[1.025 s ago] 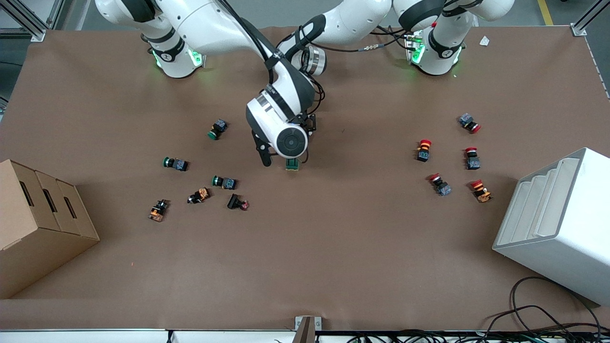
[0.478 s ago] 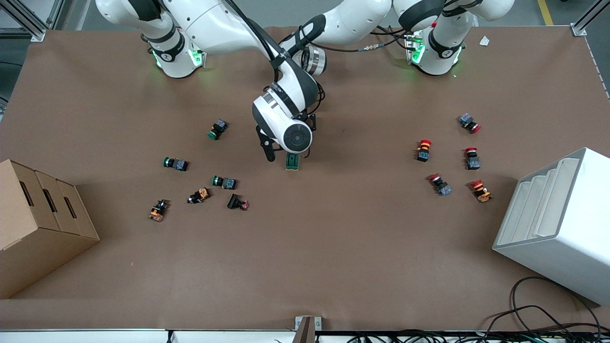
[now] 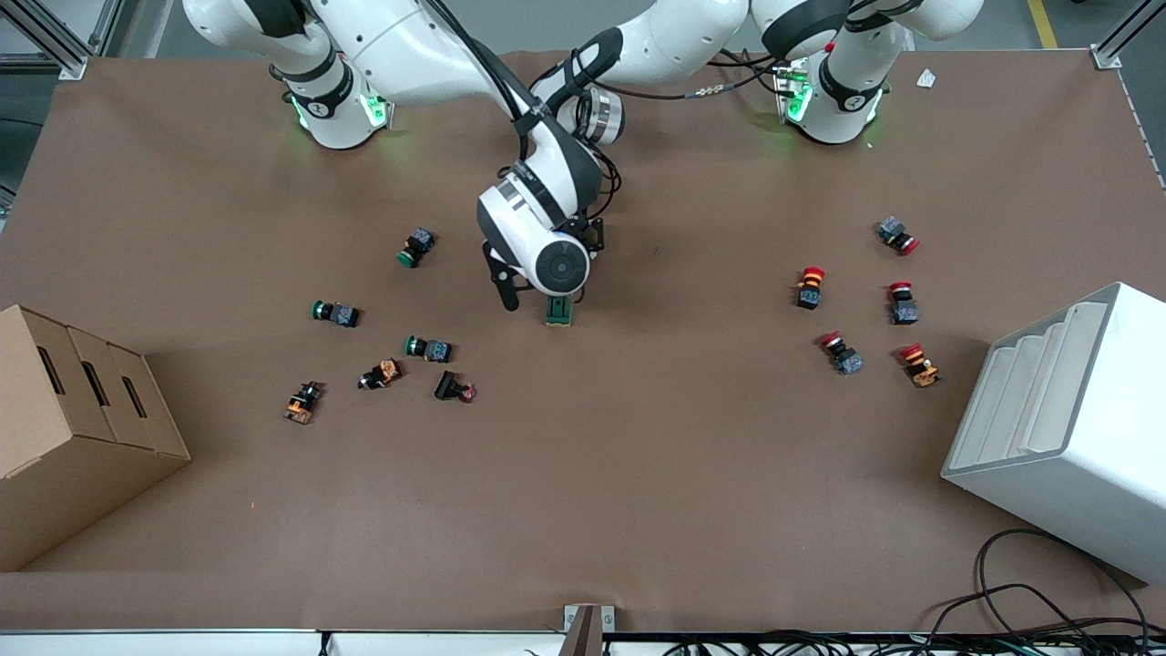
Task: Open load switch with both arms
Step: 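Raise the right gripper away while the left gripper stays over the switch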
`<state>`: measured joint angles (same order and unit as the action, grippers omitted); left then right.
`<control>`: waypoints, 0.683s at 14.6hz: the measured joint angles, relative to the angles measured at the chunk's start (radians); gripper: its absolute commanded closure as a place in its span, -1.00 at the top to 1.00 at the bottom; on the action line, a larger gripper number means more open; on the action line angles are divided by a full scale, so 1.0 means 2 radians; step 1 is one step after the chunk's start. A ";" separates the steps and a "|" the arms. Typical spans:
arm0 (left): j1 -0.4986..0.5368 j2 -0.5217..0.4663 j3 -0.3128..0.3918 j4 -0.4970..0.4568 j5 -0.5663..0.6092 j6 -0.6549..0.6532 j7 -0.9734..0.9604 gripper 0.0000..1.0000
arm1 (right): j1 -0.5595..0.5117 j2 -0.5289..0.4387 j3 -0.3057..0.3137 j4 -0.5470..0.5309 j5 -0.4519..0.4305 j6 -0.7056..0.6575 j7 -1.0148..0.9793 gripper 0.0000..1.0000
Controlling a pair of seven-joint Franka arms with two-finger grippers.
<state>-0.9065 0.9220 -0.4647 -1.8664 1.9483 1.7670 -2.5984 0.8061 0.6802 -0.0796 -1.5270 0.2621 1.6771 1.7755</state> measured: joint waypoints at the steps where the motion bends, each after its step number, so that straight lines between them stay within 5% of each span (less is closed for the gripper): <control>1: 0.000 0.000 0.000 0.000 0.000 0.000 0.000 0.98 | -0.013 -0.016 -0.007 0.005 -0.001 -0.018 -0.031 1.00; 5: 0.000 -0.001 -0.003 0.004 -0.012 0.000 0.008 0.96 | -0.116 -0.102 -0.017 0.012 -0.018 -0.071 -0.230 1.00; 10: 0.012 -0.028 -0.051 0.065 -0.174 0.004 0.105 0.97 | -0.243 -0.181 -0.018 0.009 -0.066 -0.095 -0.546 1.00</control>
<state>-0.8822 0.8655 -0.5676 -1.7372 1.5999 1.7740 -2.3885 0.3191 0.3179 -0.1165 -1.5082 0.1301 1.4870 0.6830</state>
